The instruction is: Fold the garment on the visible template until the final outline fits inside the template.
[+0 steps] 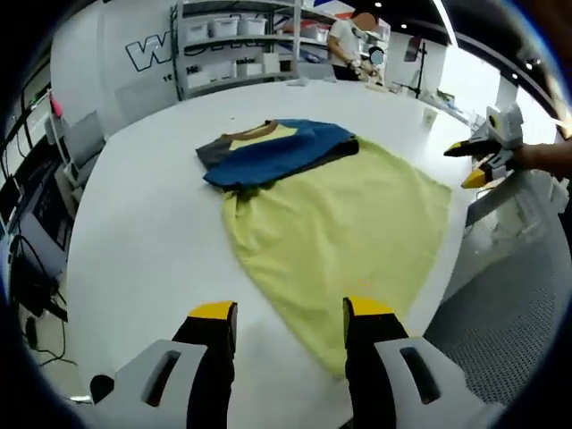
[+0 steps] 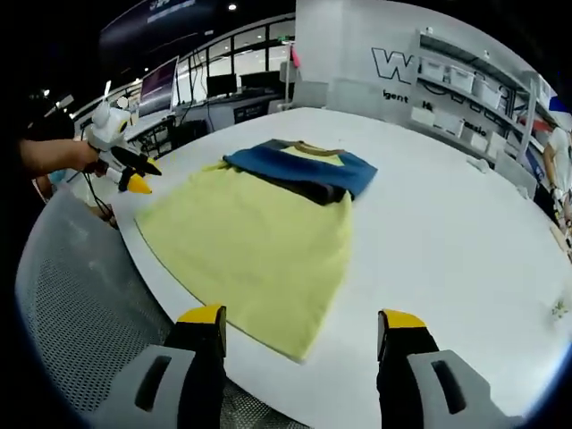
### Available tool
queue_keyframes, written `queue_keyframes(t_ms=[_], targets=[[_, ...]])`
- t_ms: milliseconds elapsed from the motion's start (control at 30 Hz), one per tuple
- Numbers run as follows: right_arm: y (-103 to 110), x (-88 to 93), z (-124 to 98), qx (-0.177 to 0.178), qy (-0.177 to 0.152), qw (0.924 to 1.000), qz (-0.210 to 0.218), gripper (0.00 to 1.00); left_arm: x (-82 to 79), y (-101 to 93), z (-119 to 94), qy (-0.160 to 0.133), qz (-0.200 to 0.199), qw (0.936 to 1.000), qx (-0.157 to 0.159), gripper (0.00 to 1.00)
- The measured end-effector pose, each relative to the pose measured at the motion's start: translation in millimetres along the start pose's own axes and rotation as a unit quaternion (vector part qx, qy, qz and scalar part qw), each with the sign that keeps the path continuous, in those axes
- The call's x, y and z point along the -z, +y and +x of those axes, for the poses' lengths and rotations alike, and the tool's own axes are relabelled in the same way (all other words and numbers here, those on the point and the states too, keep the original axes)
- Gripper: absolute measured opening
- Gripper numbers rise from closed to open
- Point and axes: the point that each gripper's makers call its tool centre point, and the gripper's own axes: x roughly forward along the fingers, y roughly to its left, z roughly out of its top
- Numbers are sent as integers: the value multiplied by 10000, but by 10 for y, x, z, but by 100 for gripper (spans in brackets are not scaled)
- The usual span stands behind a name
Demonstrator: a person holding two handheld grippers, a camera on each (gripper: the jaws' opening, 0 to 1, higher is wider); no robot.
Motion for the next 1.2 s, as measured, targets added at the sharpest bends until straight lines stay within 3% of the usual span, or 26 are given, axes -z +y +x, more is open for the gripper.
queue_keyframes(t_ms=[267,533,967,1200], targets=[[31,76,32,-63,202,9998,14,62,151,-47,-25,146,-155,9997,-72,54],[18,144,58,35,405,9991,-139,55,230,-104,-53,264,-275,9993,-58,50],[79,179,90,-21,503,9973,-541,53,254,-229,-25,147,-357,9992,-107,48],[87,178,99,-70,495,9971,-580,52,183,-266,-22,-55,-277,9993,-253,49]])
